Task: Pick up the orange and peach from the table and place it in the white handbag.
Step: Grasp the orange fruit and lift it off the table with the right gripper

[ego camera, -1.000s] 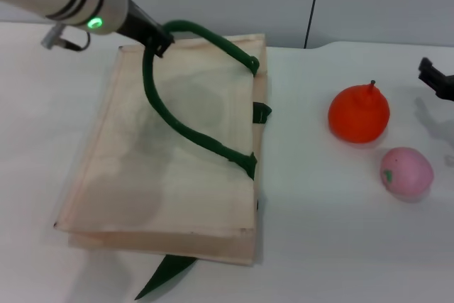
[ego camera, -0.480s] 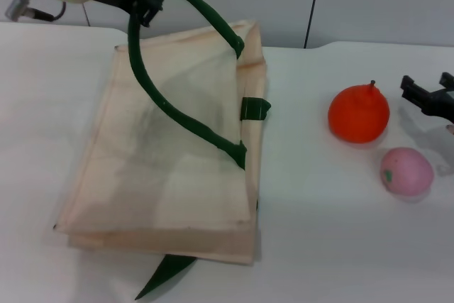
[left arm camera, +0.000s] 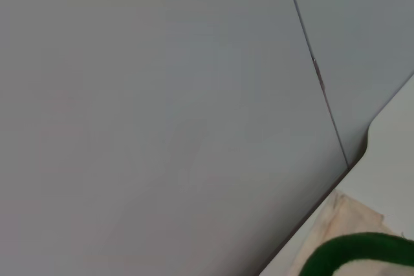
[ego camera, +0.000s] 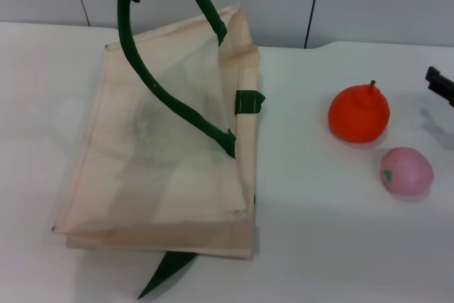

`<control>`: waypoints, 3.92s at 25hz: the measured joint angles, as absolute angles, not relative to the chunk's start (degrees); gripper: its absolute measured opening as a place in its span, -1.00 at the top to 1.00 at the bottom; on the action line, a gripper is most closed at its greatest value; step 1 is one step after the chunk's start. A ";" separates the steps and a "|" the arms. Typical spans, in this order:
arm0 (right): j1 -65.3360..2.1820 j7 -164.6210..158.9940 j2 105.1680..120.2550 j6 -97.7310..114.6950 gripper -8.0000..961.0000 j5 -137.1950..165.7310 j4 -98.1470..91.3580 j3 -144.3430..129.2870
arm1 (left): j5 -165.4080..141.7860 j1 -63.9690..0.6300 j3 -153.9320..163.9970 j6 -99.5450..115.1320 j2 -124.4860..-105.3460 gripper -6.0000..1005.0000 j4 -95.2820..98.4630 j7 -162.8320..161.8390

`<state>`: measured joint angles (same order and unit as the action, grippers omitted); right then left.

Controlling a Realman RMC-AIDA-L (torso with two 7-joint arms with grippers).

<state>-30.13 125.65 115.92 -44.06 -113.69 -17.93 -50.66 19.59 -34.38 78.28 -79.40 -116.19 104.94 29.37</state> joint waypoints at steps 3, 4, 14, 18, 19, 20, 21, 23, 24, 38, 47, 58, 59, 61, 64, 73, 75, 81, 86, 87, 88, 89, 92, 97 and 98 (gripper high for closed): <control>-28.87 124.14 115.96 -45.30 -0.79 -112.67 -20.72 -50.67 | 19.59 -34.32 78.29 -79.43 -116.23 0.75 105.14 29.47; -28.36 123.36 116.01 -46.18 -0.79 -112.23 -21.85 -50.67 | 19.59 -34.29 78.34 -79.43 -116.24 0.75 105.14 29.52; -23.72 103.26 116.59 -50.67 -0.80 -96.90 -38.10 -53.58 | 19.59 -34.28 78.59 -79.45 -116.28 0.75 104.65 29.68; -23.54 93.58 116.50 -50.73 -0.80 -89.98 -43.29 -57.99 | 18.82 -34.28 78.57 -79.46 -116.26 0.75 104.60 29.70; -23.46 90.88 116.49 -50.73 -0.80 -87.78 -45.07 -59.10 | 18.56 -34.28 78.56 -79.46 -116.25 0.75 104.59 29.71; -23.28 88.15 116.50 -50.74 -0.80 -85.70 -47.15 -60.32 | 18.28 -34.29 78.53 -79.46 -116.24 0.75 104.58 29.71; -22.99 85.95 116.53 -50.74 -0.80 -84.16 -49.09 -61.47 | 18.19 -34.33 78.51 -79.46 -116.24 0.75 104.58 29.71; -22.30 81.93 116.55 -50.75 -0.80 -81.63 -52.75 -63.85 | 18.15 -34.46 78.49 -79.46 -116.23 0.75 104.58 29.71; -21.95 80.28 116.51 -50.74 -0.80 -81.01 -54.15 -65.11 | 18.14 -34.49 78.49 -79.46 -116.23 0.75 104.58 29.71; -22.22 66.22 116.18 -53.74 -0.80 -68.56 -61.49 -74.31 | 18.14 -34.79 79.01 -79.45 -116.19 0.75 105.08 29.84; -25.72 61.26 115.94 -55.24 -0.81 -61.67 -59.53 -73.46 | 18.19 -35.69 79.20 -80.15 -116.19 0.75 105.12 29.94; -30.93 60.65 115.69 -55.71 -0.83 -59.69 -54.27 -70.74 | 18.24 -36.34 79.41 -80.26 -116.25 0.75 104.92 29.97; -31.42 60.65 115.70 -55.81 -0.83 -59.42 -53.54 -70.32 | 18.24 -36.34 79.54 -80.25 -116.25 0.75 104.86 29.97; -32.23 60.65 115.66 -55.96 -0.82 -58.53 -52.44 -69.19 | 18.24 -36.34 79.66 -80.25 -116.26 0.75 104.76 29.97; -32.77 60.66 115.64 -56.93 -0.81 -57.21 -51.84 -66.97 | 18.24 -36.34 79.70 -80.25 -116.28 0.75 104.69 29.97; -35.54 61.12 115.33 -57.87 -0.78 -56.46 -47.18 -63.46 | 18.19 -36.51 79.81 -80.24 -116.22 0.75 104.58 30.13; -35.81 61.21 115.27 -57.58 -0.77 -56.34 -46.48 -63.44 | 18.19 -36.74 79.81 -80.24 -116.23 0.75 104.58 30.33; -37.96 61.36 115.38 -55.65 -0.75 -54.60 -42.39 -62.82 | 18.19 -37.15 79.80 -80.24 -116.26 0.75 104.58 30.40; -39.46 61.96 115.35 -53.21 -0.73 -54.09 -39.08 -62.82 | 18.23 -37.16 79.80 -80.24 -116.28 0.75 104.59 30.34; -39.58 62.02 115.32 -52.86 -0.72 -54.08 -38.70 -62.83 | 18.31 -37.16 79.80 -80.24 -116.28 0.75 104.60 30.33; -39.72 62.07 115.31 -52.43 -0.72 -54.08 -38.31 -62.89 | 18.36 -37.17 79.80 -80.24 -116.28 0.75 104.64 30.33; -39.89 62.11 115.32 -51.95 -0.72 -54.07 -37.85 -62.96 | 18.40 -37.18 79.80 -80.24 -116.28 0.75 104.68 30.33; -40.87 62.21 115.35 -50.74 -0.71 -53.92 -36.05 -63.23 | 18.46 -37.37 79.80 -80.24 -116.28 0.75 104.75 30.31; -43.66 62.27 115.44 -50.17 -0.69 -51.72 -32.62 -63.51 | 18.49 -37.68 79.84 -80.24 -116.35 0.75 104.66 30.24; -44.02 62.27 115.50 -50.15 -0.68 -51.04 -32.37 -63.50 | 18.46 -37.70 79.85 -80.24 -116.37 0.75 104.65 30.24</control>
